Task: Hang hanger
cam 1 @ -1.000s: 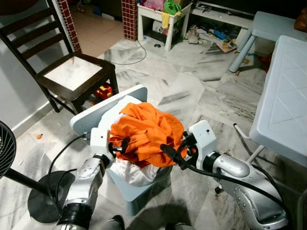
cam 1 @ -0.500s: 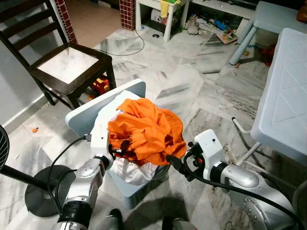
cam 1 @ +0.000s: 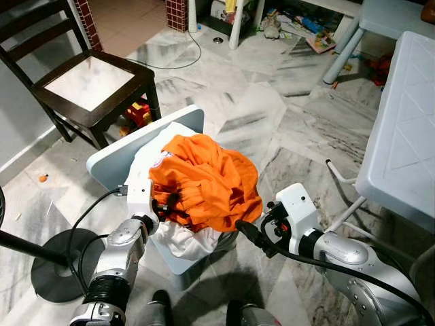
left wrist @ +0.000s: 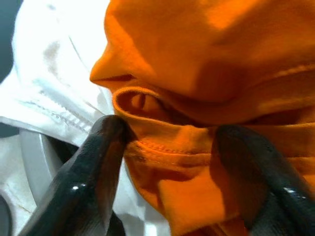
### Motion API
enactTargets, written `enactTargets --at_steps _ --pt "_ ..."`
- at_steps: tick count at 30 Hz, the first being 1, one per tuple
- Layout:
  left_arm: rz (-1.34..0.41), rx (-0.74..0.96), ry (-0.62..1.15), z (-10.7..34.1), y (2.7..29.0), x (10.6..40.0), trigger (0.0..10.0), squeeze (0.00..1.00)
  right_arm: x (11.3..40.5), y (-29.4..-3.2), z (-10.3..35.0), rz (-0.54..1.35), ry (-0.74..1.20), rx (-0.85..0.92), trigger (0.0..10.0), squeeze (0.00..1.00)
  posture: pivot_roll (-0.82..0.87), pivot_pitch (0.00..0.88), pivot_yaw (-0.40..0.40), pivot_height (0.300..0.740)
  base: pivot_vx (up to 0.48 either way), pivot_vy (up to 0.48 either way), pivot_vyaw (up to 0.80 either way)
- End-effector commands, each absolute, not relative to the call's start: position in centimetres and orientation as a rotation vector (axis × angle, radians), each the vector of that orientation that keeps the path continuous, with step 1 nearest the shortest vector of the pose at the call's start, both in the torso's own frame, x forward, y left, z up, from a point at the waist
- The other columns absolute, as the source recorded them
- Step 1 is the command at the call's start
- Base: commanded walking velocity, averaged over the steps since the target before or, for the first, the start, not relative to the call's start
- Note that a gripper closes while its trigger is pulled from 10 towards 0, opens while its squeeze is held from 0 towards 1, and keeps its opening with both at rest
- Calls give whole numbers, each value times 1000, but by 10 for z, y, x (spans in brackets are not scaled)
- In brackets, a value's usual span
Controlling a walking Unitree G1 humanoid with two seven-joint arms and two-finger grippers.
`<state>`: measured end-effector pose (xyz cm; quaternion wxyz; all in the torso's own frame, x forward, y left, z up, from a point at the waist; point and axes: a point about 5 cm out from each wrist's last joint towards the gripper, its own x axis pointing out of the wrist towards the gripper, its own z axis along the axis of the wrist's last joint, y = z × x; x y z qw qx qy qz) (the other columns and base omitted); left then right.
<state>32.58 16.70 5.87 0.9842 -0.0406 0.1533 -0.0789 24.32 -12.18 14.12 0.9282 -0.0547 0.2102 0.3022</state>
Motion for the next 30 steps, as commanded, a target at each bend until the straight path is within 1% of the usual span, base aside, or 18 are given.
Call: enactTargets --at_steps 1,7,11,12,16,19,26,28,29,30 --pt "-159 -70 315 55 168 324 0 0 241 -123 145 620 421 -115 10000 0 -168 290 -76 740 0 0 0" --pt "-154 -57 298 56 172 326 0 0 243 -122 144 618 418 -114 10000 0 -160 284 -72 740 0 0 0" --pt "-143 -22 247 62 175 328 0 0 245 -119 144 623 414 -111 10000 0 -152 276 -69 740 0 0 0" --pt "-137 9 196 72 178 332 0 0 247 -118 144 622 408 -108 10000 0 -145 269 -64 740 0 0 0" --pt "-127 18 131 85 181 337 0 0 251 -115 144 621 399 -102 10000 0 -131 260 -58 740 0 0 0" --pt "-166 15 95 93 177 339 0 0 253 -112 144 623 388 -94 10000 0 -120 252 -51 740 0 0 0" --pt "-179 4 113 91 177 338 0 0 255 -106 144 623 372 -82 10000 0 -110 239 -36 740 0 0 0" --pt "-169 -3 114 90 176 336 0 0 256 -106 144 621 368 -81 10000 0 -111 235 -32 740 0 0 0" --pt "-133 -4 115 90 177 335 0 0 257 -107 144 618 365 -81 10000 0 -110 233 -31 740 0 0 0" --pt "-84 -14 109 90 179 333 3882 0 258 -108 144 614 363 -81 10000 0 -109 231 -29 740 0 0 0"
